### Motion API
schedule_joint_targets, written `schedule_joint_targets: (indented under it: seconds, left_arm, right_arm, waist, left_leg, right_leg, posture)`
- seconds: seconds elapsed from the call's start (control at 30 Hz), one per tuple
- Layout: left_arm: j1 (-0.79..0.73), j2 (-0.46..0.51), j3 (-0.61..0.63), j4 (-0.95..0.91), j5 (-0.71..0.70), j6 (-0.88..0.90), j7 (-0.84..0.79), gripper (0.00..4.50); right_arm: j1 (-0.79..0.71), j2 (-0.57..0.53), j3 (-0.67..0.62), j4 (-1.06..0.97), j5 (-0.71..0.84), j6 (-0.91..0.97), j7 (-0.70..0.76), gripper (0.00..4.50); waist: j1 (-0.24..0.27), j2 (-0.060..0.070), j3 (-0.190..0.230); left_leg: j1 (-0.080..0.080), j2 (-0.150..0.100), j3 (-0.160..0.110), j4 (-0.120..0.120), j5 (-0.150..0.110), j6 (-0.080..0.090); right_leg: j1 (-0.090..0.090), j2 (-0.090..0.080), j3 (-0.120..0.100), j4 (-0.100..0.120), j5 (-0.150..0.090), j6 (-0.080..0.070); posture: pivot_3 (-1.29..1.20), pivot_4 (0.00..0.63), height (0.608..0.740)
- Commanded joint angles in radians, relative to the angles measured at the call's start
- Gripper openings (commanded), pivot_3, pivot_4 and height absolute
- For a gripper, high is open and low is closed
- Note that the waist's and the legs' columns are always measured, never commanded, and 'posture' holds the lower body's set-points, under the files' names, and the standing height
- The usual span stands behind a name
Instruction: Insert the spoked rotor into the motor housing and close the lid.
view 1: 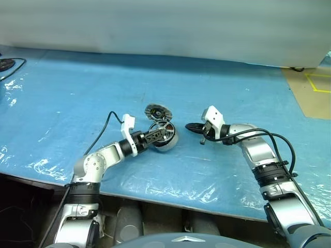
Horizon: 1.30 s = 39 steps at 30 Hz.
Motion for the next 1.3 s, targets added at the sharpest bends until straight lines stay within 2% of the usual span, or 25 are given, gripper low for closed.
schedule_joint_targets:
  seconds: [0.03, 0.33, 0.47, 0.73, 1.13, 1.3]
  left_arm:
    - [-0.002, 0.032, -0.012, -0.008, 0.027, 0.002, -0.013, 3.06]
    - [-0.007, 0.111, -0.041, -0.084, 0.013, 0.054, -0.074, 3.06]
    - [-0.044, 0.113, -0.013, -0.126, -0.053, 0.105, -0.080, 3.06]
    - [-0.119, 0.123, -0.034, -0.197, -0.071, 0.131, -0.081, 3.06]
    - [-0.058, 0.273, -0.144, -0.200, 0.082, 0.060, -0.146, 3.06]
    - [-0.046, 0.296, -0.165, -0.194, 0.134, 0.024, -0.153, 3.06]
  right_arm:
    - [-0.024, 0.004, 0.004, -0.006, -0.004, -0.023, -0.001, 0.00]
    - [-0.041, 0.012, 0.013, 0.016, -0.012, -0.038, 0.000, 0.00]
    - [-0.042, 0.014, 0.016, 0.022, -0.017, -0.044, 0.001, 0.00]
    - [-0.036, 0.020, 0.016, 0.019, -0.022, -0.045, -0.001, 0.00]
    - [-0.038, 0.021, 0.011, 0.024, -0.021, -0.047, -0.002, 0.00]
    - [-0.042, 0.023, 0.012, 0.031, -0.023, -0.051, -0.002, 0.00]
  waist:
    - [-0.004, 0.000, 0.000]
    - [-0.019, 0.000, 0.000]
    - [-0.018, 0.000, 0.000]
    - [-0.018, 0.000, 0.000]
    - [-0.018, 0.000, 0.000]
    - [-0.018, 0.000, 0.000]
  left_leg:
    - [0.000, 0.000, 0.000, 0.000, 0.000, 0.000]
    - [0.000, 0.000, 0.000, -0.001, 0.000, 0.000]
    - [-0.001, 0.000, 0.000, -0.001, 0.000, 0.000]
    - [-0.001, 0.000, 0.000, -0.001, 0.000, 0.000]
    - [-0.001, 0.000, 0.000, -0.002, 0.001, -0.001]
    - [-0.001, 0.000, 0.000, -0.002, 0.001, -0.001]
  right_leg:
    - [0.000, 0.000, 0.000, 0.000, 0.000, 0.000]
    - [-0.001, 0.000, 0.000, 0.000, 0.000, 0.000]
    - [-0.001, 0.000, 0.000, -0.001, 0.000, 0.000]
    - [-0.001, 0.000, -0.001, -0.001, 0.000, 0.000]
    - [-0.001, 0.000, -0.001, -0.001, 0.000, 0.000]
    - [-0.001, 0.000, -0.001, -0.001, 0.000, 0.000]
  posture:
    - [0.00, 0.150, 0.740]
    - [0.00, 0.150, 0.740]
    - [0.00, 0.150, 0.740]
    - [0.00, 0.150, 0.740]
    - [0.00, 0.150, 0.740]
    - [0.00, 0.150, 0.740]
